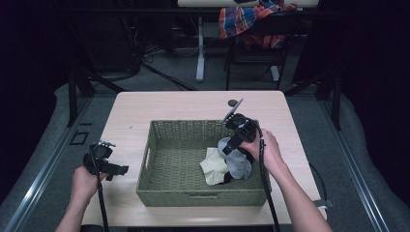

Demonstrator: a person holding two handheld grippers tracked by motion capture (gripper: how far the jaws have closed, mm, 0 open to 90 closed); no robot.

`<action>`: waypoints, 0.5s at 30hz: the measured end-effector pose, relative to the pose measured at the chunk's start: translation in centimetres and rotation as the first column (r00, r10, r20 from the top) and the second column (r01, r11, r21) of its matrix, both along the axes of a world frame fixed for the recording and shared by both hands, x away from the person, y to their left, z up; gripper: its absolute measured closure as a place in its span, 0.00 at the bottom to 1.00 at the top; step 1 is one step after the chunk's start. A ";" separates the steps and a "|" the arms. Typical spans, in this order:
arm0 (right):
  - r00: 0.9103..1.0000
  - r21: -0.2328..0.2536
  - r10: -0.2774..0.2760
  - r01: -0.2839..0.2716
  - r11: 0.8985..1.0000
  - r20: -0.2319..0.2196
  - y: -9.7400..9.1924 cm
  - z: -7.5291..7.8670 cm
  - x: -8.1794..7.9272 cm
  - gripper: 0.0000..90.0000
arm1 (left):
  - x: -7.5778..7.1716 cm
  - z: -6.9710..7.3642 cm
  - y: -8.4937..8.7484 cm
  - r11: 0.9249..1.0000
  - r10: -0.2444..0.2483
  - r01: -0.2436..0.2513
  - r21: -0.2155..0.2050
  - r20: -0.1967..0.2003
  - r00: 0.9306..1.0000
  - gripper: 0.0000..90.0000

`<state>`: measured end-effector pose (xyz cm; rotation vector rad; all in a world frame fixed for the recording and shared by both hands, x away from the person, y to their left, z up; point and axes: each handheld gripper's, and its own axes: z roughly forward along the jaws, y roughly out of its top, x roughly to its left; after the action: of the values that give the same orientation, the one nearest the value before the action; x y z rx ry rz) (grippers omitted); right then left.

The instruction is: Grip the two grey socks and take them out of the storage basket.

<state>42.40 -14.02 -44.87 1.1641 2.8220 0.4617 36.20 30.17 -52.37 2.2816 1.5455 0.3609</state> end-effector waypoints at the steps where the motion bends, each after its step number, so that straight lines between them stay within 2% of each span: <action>1: 1.000 -0.020 0.003 -0.003 1.000 0.004 0.1 -0.2 0.0 0.22 | 0.0 0.1 -0.1 1.000 -0.005 0.005 -0.002 -0.002 1.000 0.00; 6: 1.000 -0.082 0.019 -0.020 0.996 -0.013 0.7 -1.5 -0.4 0.33 | 0.0 0.1 -0.1 1.000 -0.009 0.009 -0.007 0.003 1.000 0.00; 7: 0.999 -0.088 0.032 -0.034 0.996 -0.014 0.7 -1.8 -0.4 0.34 | 0.0 0.1 -0.1 1.000 -0.007 0.007 -0.008 0.002 1.000 0.00; 11: 1.000 -0.118 0.024 -0.026 0.993 -0.016 0.8 -2.3 -0.3 0.39 | 0.1 0.1 -0.1 1.000 -0.008 0.008 -0.008 0.001 1.000 0.00; 12: 1.000 -0.118 0.024 -0.024 0.993 0.000 0.9 -2.6 -0.3 0.39 | 0.1 0.1 -0.1 1.000 -0.008 0.008 -0.008 0.001 1.000 0.00; 15: 1.000 -0.155 0.029 -0.030 0.987 -0.005 1.1 -3.0 -0.3 0.39 | 0.1 0.0 -0.1 1.000 -0.006 0.006 -0.007 0.003 1.000 0.00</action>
<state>42.11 -12.90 -47.92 1.0950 2.8213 0.2361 36.27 30.03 -52.33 2.2790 1.5354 0.3568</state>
